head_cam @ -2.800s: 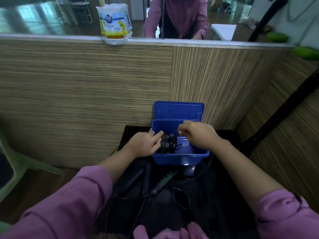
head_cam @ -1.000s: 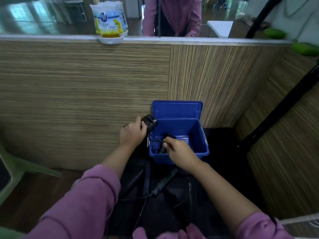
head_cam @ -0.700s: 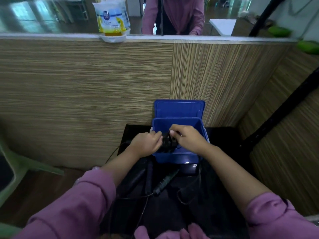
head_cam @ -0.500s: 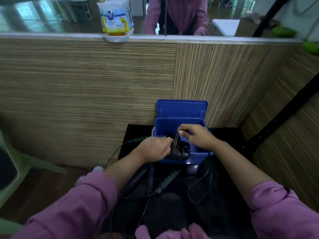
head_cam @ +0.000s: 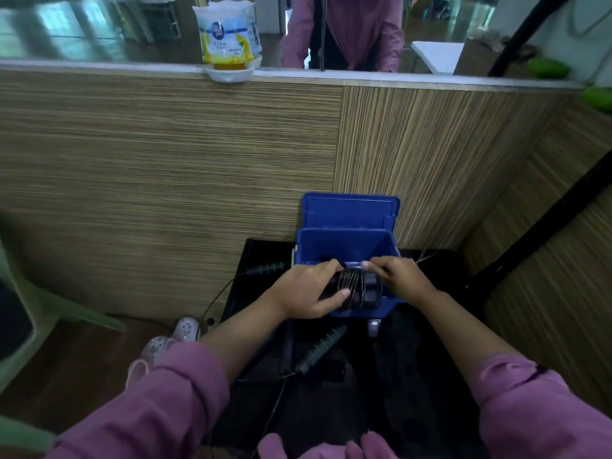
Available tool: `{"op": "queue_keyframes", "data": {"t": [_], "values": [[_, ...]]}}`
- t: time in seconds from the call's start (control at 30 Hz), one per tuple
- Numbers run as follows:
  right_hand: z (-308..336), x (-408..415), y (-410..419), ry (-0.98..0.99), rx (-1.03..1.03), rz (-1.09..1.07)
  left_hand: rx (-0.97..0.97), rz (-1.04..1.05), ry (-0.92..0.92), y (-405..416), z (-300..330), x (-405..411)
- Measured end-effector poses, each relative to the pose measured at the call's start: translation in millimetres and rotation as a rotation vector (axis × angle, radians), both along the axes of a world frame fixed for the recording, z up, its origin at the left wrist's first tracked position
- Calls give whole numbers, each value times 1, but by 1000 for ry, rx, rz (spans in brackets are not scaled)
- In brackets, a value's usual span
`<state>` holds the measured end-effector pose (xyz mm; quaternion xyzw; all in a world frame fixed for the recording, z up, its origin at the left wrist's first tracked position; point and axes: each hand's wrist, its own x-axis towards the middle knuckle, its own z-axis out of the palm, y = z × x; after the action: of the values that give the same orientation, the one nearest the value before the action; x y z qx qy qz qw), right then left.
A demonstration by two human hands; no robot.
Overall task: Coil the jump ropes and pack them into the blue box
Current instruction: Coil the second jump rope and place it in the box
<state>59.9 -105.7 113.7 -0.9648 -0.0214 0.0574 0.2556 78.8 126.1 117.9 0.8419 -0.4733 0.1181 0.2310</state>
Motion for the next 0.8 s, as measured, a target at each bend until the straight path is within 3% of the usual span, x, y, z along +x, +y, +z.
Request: {"op": "queue_keyframes", "data": {"t": [0.1, 0.23, 0.43, 0.6, 0.8], "values": [[-7, -5, 6, -33, 340, -137, -68, 108, 81, -6, 13, 2], [-4, -9, 29, -81, 459, -295, -122, 200, 181, -14, 22, 6], [4, -14, 52, -79, 362, -279, -189, 315, 195, -10, 21, 20], [10, -15, 69, 45, 509, -346, -205, 458, 199, -14, 15, 24], [0, -26, 75, 128, 359, -395, -206, 670, 218, -15, 10, 32]]}}
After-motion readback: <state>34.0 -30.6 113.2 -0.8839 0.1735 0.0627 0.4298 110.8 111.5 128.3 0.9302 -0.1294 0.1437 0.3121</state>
